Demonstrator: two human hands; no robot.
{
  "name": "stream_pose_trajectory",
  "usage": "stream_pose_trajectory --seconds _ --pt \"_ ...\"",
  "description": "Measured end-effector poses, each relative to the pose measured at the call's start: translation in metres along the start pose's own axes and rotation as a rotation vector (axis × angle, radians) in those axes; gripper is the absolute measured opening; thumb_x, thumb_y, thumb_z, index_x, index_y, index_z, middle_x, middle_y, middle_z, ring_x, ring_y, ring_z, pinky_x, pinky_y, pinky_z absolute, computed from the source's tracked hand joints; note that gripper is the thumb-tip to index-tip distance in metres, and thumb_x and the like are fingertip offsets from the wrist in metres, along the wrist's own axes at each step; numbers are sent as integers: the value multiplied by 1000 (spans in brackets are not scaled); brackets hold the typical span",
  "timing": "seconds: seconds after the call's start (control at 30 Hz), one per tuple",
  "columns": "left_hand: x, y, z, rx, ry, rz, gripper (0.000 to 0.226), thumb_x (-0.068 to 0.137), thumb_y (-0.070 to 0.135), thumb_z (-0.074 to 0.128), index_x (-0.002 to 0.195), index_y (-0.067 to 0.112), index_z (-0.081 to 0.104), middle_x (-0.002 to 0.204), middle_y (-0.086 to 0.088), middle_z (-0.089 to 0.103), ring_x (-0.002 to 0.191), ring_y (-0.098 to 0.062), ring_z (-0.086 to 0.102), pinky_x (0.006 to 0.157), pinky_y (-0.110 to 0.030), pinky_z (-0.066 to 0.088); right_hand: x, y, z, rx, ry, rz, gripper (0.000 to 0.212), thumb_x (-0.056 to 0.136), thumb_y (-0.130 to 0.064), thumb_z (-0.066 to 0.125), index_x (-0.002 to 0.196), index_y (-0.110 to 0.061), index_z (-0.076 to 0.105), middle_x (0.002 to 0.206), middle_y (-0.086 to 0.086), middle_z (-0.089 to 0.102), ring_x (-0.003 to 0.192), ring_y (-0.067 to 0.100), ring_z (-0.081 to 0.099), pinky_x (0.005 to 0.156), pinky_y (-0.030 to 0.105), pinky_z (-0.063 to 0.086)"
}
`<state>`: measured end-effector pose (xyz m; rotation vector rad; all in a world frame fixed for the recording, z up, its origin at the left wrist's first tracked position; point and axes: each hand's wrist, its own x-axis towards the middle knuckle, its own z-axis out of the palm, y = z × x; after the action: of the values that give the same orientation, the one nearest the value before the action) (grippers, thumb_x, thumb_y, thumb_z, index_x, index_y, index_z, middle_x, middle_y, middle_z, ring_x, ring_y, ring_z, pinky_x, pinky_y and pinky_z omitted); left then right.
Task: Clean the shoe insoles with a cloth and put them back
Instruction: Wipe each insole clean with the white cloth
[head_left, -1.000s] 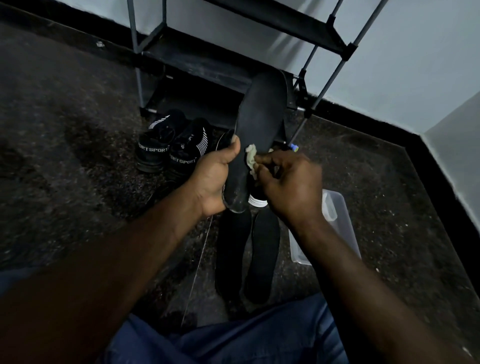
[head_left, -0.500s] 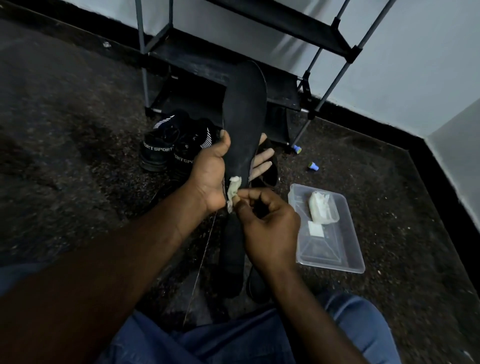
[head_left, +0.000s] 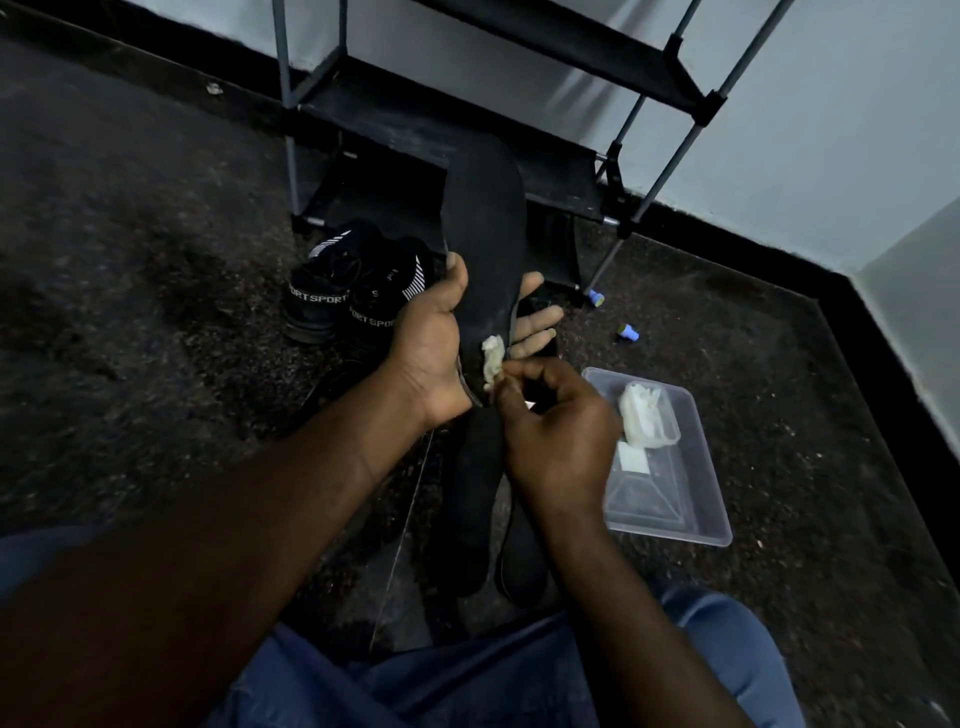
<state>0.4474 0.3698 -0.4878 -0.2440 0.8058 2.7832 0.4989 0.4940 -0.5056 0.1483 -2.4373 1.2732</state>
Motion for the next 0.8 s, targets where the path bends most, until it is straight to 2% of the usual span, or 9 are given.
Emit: stream_pose_trajectory --seconds 0.07,0.17,0.27,0.37,0.43,0.6,0.67,0.73,0.8 --pt "-1 2 1 -10 24 13 65 107 59 29 125 7 65 137 -9 67 111 -34 72 102 -44 55 8 0 -2 -6 -27 -5 14 82 -24 71 93 -31 77 88 -18 77 82 4 72 77 40 59" --pt "-2 5 2 -17 74 24 66 106 60 32 125 6 66 137 -11 67 112 -33 72 93 -39 58 0 -5 -2 56 -75 42 15 84 -19 74 91 -31 77 85 -20 75 75 0 70 74 32 59" --pt "-3 1 2 36 119 41 66 106 60 34 125 5 66 135 -12 68 115 -35 71 91 -41 60 -14 -11 1 146 -108 125 16 85 -12 76 89 -27 79 81 -19 75 71 3 69 70 24 56" --pt "-4 -4 4 81 132 34 66 105 60 35 127 6 65 131 -12 70 107 -34 74 85 -43 64 -16 -19 2 248 -118 150 15 87 -11 77 90 -25 80 80 -14 75 73 7 69 69 19 55" --pt "-5 -3 7 97 123 37 63 105 58 38 132 7 62 128 -11 72 104 -34 74 83 -43 64 -16 -20 2 237 -113 125 15 87 -13 77 91 -27 79 81 -15 74 72 7 68 70 23 56" --pt "-7 -3 7 108 84 33 52 107 49 41 121 6 65 119 -8 74 109 -34 73 92 -41 61 -7 -4 2 -5 -47 -10 16 83 -31 68 97 -31 75 87 -16 75 78 10 70 73 41 58" --pt "-6 -4 6 140 69 20 53 108 49 38 125 7 65 121 -7 74 110 -31 73 91 -41 61 6 0 3 -57 -13 -6 15 83 -31 68 96 -29 75 89 -15 76 82 10 72 75 41 59" --pt "-7 -5 6 162 55 7 56 109 50 36 137 8 59 131 -9 71 114 -31 71 89 -43 62 16 -2 4 -72 11 -17 14 84 -29 70 97 -29 76 91 -14 77 84 8 71 76 41 59" --pt "-6 -6 6 185 37 0 57 108 52 36 138 9 58 135 -11 68 119 -34 69 90 -45 62 16 -7 8 -57 10 -69 17 86 -27 71 101 -29 78 94 -13 77 88 9 71 79 41 58"
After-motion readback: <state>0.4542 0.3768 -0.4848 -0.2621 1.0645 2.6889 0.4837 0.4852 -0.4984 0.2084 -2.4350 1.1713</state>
